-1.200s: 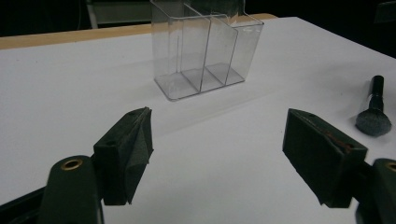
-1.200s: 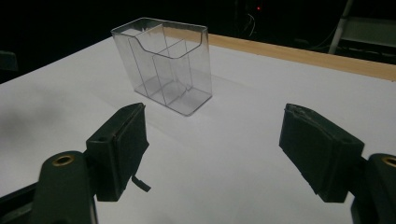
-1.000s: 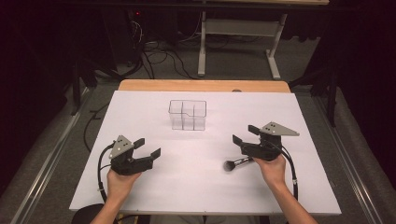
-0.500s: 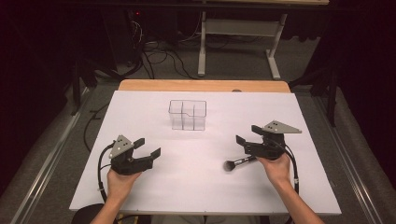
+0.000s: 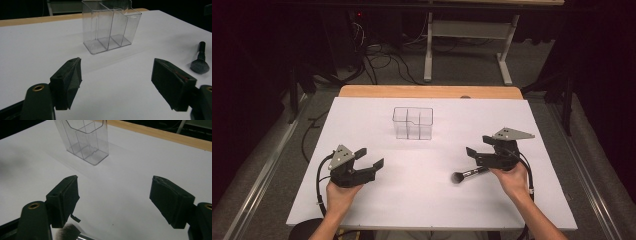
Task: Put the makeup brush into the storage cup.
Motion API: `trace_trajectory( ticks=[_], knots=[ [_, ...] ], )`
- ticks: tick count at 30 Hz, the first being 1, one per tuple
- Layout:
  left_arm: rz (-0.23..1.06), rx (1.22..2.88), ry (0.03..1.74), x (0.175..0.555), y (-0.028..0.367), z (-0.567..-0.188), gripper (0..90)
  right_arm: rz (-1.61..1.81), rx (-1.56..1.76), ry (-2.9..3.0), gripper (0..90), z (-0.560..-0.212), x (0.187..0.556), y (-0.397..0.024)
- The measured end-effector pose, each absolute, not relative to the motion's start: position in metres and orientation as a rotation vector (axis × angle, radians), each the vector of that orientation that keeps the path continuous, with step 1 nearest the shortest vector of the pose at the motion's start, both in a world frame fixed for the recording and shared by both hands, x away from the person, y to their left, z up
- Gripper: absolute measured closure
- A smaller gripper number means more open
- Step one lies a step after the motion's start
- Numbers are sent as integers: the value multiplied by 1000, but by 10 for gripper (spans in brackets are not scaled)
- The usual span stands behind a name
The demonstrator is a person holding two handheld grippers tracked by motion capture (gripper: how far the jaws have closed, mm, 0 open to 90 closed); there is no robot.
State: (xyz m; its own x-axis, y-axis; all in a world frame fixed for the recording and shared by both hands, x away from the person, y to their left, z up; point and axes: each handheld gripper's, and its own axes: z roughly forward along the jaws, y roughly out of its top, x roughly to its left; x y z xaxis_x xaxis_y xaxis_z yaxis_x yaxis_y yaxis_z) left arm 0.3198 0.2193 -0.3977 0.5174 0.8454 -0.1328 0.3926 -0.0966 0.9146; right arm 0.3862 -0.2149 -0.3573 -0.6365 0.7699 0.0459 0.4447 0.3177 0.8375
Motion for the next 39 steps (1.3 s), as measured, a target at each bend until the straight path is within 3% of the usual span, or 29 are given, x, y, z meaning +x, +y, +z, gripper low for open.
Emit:
trace_trajectory(
  ticks=[39],
  knots=[
    [534,1704,1051,318,217,-397,238,962,1004,2489,285,-341,393,-217]
  ],
)
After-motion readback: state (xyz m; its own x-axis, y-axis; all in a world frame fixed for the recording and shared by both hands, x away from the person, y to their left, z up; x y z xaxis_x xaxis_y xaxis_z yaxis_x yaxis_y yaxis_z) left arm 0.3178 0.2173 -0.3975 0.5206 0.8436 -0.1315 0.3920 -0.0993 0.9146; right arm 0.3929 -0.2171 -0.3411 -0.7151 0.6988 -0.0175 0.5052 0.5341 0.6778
